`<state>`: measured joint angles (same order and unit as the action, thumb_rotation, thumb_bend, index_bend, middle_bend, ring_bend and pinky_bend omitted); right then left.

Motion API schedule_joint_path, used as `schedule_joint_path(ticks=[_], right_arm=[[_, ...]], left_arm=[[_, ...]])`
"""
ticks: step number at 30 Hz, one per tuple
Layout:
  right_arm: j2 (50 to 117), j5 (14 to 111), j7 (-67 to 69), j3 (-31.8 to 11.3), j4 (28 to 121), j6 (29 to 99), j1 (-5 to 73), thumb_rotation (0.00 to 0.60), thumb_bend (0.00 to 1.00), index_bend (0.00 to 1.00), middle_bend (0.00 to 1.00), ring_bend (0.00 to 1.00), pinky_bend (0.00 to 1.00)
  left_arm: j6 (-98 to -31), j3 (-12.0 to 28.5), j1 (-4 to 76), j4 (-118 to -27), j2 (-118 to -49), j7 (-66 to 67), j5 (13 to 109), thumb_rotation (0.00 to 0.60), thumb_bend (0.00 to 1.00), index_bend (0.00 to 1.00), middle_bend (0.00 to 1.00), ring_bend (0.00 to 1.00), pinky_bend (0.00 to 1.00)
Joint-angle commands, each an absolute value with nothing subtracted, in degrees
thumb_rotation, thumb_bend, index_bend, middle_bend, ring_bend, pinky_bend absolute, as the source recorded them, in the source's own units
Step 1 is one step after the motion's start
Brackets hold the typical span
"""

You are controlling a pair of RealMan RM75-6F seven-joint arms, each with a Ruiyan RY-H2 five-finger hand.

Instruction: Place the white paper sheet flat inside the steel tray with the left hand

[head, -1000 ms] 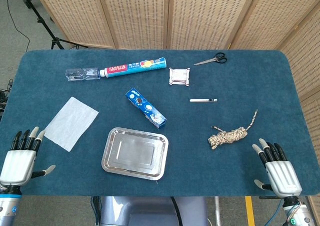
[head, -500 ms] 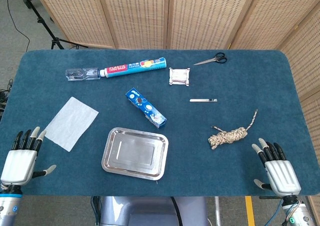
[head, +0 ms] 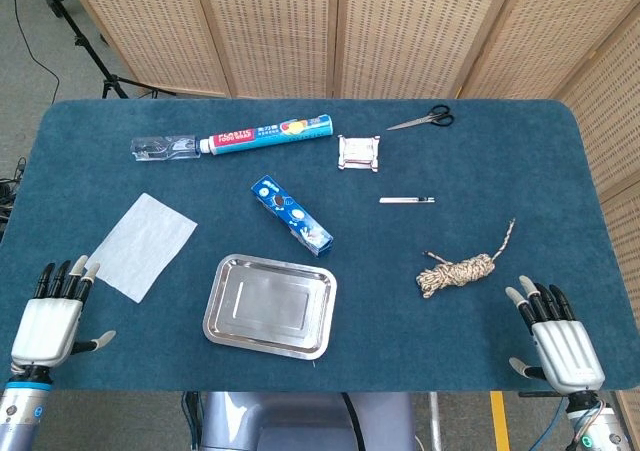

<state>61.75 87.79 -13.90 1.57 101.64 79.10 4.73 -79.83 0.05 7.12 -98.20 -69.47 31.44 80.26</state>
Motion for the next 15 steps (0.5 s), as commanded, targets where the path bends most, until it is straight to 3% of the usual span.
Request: schedule_joint_path(ticks=[1,3,5,15], right_arm=[[61.7,87.8,-13.9,1.6,101.7,79.2,4.7,0.600,0.00,0.10,0.00,0.00,0.00],[61.7,88.0,-13.9,1.6,101.8,79.3,4.6,0.600,0.00,0.10,0.00,0.00,0.00],[61.7,88.1,-14.0,1.7,101.8,79.3,4.6,0.600,0.00,0.10,0.00,0.00,0.00],[61.7,88.0,-13.9,1.6,101.9,79.5,4.6,0.600,0.00,0.10,0.00,0.00,0.00]], left_arm=[[-78.6,0.2,7.6,-97.5,-69.6,30.7,79.1,0.419,0.06,0.00,0.00,0.00,0.00],[-77.0,0.5,8.2,-96.3,-69.3,29.2,78.0,0.470,0.15,0.00,0.00,0.00,0.00],[-75.9,0.8,8.7,-95.4,-69.2,28.5,77.1,0.473,0.19,0.00,0.00,0.00,0.00],[-73.3,2.2,10.7,-90.3,-70.9,26.6,75.3,0.473,0.20,0.00,0.00,0.00,0.00]])
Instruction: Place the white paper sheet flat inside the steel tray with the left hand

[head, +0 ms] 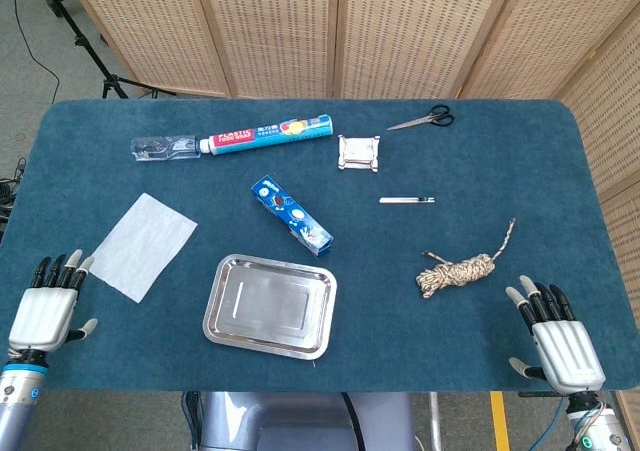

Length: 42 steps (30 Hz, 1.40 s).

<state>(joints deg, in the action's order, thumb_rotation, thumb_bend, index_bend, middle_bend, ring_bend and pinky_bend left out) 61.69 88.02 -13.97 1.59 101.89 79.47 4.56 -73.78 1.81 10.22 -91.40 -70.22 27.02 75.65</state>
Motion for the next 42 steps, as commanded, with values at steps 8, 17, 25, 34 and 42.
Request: schedule_joint_path(ticks=[8,17,25,34,42], right_arm=[[61.4,87.9,-13.3,1.4,101.8,79.6,4.5,0.600,0.00,0.10,0.00,0.00,0.00],[61.2,87.8,-13.0,1.3,101.7,79.8,4.5,0.600,0.00,0.10,0.00,0.00,0.00],[61.2,87.8,-12.7,1.2,101.7,80.0,4.4,0.600,0.00,0.10,0.00,0.00,0.00],[61.1,88.0,-12.5,1.1,101.7,80.3,4.3,0.600,0.00,0.10,0.00,0.00,0.00],[61.1,88.2,-12.0,1.0,101.5,80.6,4.2,0.600,0.00,0.10,0.00,0.00,0.00]], left_arm=[[-71.4,2.9,12.6,-84.4,-75.1,23.9,75.0,0.471,0.20,0.01,0.00,0.00,0.00],[-70.6,2.6,13.8,-79.2,-79.6,21.5,76.3,0.478,0.20,0.03,0.00,0.00,0.00],[-70.6,2.4,14.4,-76.8,-81.8,19.0,77.4,0.497,0.21,0.16,0.00,0.00,0.00],[-68.1,2.4,15.4,-77.1,-82.1,16.1,76.7,0.555,0.33,0.31,0.00,0.00,0.00],[-66.2,2.3,16.0,-78.2,-81.9,14.9,75.5,0.594,0.43,0.32,0.00,0.00,0.00]])
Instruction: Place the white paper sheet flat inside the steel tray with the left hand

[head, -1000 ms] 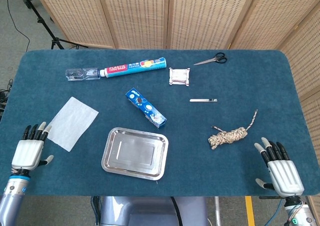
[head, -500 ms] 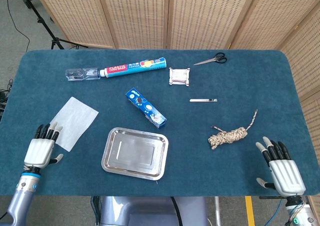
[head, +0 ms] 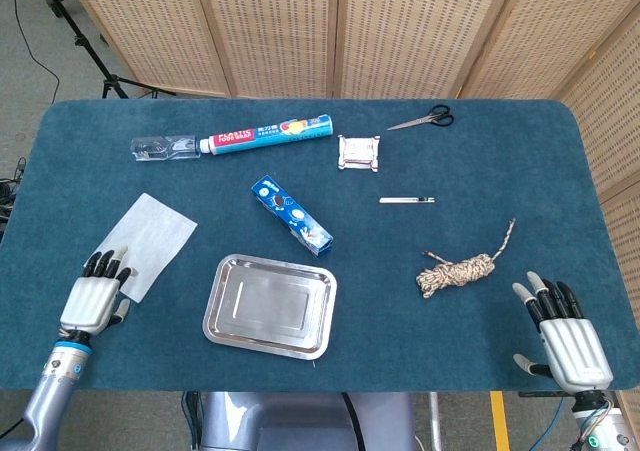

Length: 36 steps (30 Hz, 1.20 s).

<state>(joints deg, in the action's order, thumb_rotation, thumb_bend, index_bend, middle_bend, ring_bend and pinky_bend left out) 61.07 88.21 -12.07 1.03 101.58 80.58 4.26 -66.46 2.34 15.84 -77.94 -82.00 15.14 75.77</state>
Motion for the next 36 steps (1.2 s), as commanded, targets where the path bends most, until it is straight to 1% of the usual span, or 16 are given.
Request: schedule_joint_path(ticks=[1,10,22,30,36], right_arm=[[61.1,88.2,-11.9,1.0,101.5,80.7,4.2,0.600,0.00,0.10,0.00,0.00,0.00],[61.1,88.3,-11.9,0.9,101.5,80.8,4.2,0.600,0.00,0.10,0.00,0.00,0.00],[61.1,88.4,-11.5,0.8,101.4,81.1,4.1,0.600,0.00,0.10,0.00,0.00,0.00],[61.1,88.4,-11.3,0.7,101.4,81.2,4.1,0.600,0.00,0.10,0.00,0.00,0.00],[61.1,88.5,-11.4,0.7,101.4,81.4,3.9,0.600,0.00,0.10,0.00,0.00,0.00]], left_arm=[[-66.0,2.4,16.0,-78.4,-81.9,14.6,75.4,0.594,0.43,0.32,0.00,0.00,0.00],[-64.0,2.2,16.7,-80.1,-81.4,12.9,74.4,0.593,0.43,0.32,0.00,0.00,0.00],[-63.7,1.8,17.2,-79.6,-82.3,13.7,74.2,0.596,0.43,0.32,0.00,0.00,0.00],[-63.5,1.1,17.4,-81.8,-81.1,14.2,74.8,0.596,0.43,0.32,0.00,0.00,0.00],[-62.4,0.5,17.8,-83.9,-79.5,16.7,73.9,0.597,0.43,0.28,0.00,0.00,0.00]])
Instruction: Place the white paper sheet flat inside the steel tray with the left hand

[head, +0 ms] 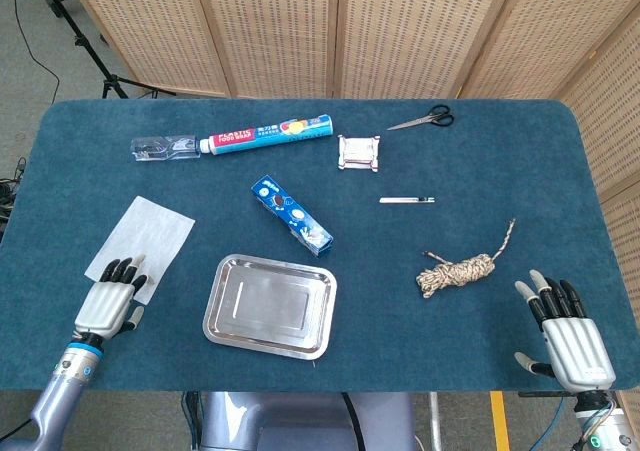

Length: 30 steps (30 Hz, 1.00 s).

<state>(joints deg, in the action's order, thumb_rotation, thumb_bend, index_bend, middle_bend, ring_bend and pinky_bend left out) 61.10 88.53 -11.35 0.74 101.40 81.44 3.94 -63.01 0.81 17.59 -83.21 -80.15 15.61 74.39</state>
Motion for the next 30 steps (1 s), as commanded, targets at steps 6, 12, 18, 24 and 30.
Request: schedule_joint_path(ticks=[6,12,18,24,30], right_arm=[[61.1,88.5,-11.4,0.7,101.4,81.5,3.9,0.600,0.00,0.10,0.00,0.00,0.00],[61.1,88.6,-11.2,0.7,101.5,81.6,3.9,0.600,0.00,0.10,0.00,0.00,0.00],[61.2,89.1,-11.0,0.7,101.4,82.0,3.8,0.600,0.00,0.10,0.00,0.00,0.00],[61.2,89.3,-10.9,0.7,101.3,82.3,3.7,0.600,0.00,0.10,0.00,0.00,0.00],[61.2,89.4,-10.8,0.7,101.2,82.4,3.6,0.600,0.00,0.10,0.00,0.00,0.00]], left_arm=[[-62.5,0.4,18.0,-84.4,-79.2,19.2,72.7,0.598,0.43,0.27,0.00,0.00,0.00],[-63.2,0.5,17.8,-83.4,-80.4,22.3,71.5,0.600,0.51,0.27,0.00,0.00,0.00],[-64.8,0.8,17.5,-81.6,-81.9,23.9,71.0,0.600,0.54,0.27,0.00,0.00,0.00],[-64.9,0.7,17.5,-80.1,-82.7,24.2,70.6,0.600,0.54,0.27,0.00,0.00,0.00],[-65.0,0.7,17.4,-78.9,-83.4,24.2,70.6,0.600,0.55,0.27,0.00,0.00,0.00]])
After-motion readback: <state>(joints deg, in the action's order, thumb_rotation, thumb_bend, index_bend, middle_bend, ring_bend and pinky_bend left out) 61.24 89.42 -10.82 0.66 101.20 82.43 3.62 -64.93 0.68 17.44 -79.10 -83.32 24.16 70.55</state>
